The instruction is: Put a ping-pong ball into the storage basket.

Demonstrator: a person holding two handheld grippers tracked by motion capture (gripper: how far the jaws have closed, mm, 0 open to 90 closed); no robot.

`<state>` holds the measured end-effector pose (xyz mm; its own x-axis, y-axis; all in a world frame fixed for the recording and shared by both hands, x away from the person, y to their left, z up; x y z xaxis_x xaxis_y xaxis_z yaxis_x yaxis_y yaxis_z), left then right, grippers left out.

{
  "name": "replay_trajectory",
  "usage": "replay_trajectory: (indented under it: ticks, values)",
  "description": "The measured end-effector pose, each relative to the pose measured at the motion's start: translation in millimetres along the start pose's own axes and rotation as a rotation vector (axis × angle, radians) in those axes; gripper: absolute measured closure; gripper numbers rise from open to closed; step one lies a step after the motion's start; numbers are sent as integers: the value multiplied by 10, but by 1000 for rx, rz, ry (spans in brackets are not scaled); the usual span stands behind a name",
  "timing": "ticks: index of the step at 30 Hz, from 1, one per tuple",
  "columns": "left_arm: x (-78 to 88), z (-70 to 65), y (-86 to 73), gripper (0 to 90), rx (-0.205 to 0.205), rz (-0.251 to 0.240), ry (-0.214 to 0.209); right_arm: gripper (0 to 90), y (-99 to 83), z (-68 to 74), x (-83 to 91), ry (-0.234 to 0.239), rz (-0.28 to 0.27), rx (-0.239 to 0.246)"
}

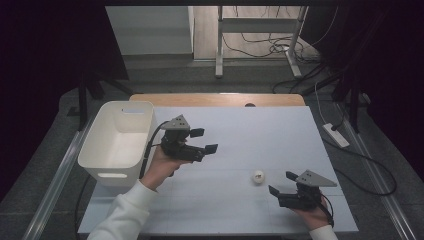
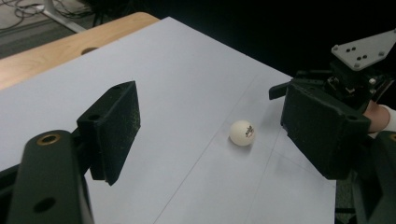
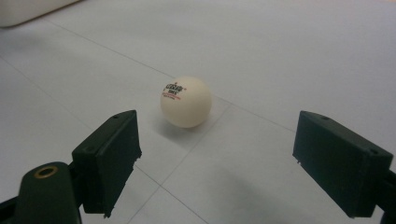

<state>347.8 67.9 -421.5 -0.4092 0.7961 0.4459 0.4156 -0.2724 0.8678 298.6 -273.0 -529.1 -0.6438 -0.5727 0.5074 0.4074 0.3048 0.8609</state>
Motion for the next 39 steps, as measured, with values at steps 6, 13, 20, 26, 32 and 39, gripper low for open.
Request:
replay_trajectory:
  ticks: [6,13,20,26,32,39]
  values:
    - [-124,-13,-31,207,-7,29,0,143,-8,-13,-15,6,4,2]
    - [-187,-31,-57,206,-9,45,-7,143,-3,-1,-29,15,4,6]
    - [-274,-44,-84,206,-20,61,-20,143,3,-2,-26,8,1,8]
    - [-348,-44,-105,206,-26,72,-31,144,-3,5,-20,6,3,9]
    - [-424,-60,-143,205,-28,88,-37,144,-4,7,-14,5,3,10]
    - [-492,-65,-181,205,-36,98,-52,143,-7,11,-9,6,3,12]
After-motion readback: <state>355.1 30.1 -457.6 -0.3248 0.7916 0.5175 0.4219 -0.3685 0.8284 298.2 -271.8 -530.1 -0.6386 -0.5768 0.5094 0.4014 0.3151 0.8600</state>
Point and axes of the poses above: each handheld gripper's, and its own axes: x roughly backward along the jaws, y roughly out of its top, z roughly to its left, the point moved 4 cm from there along -x, roughly forward along the jaws
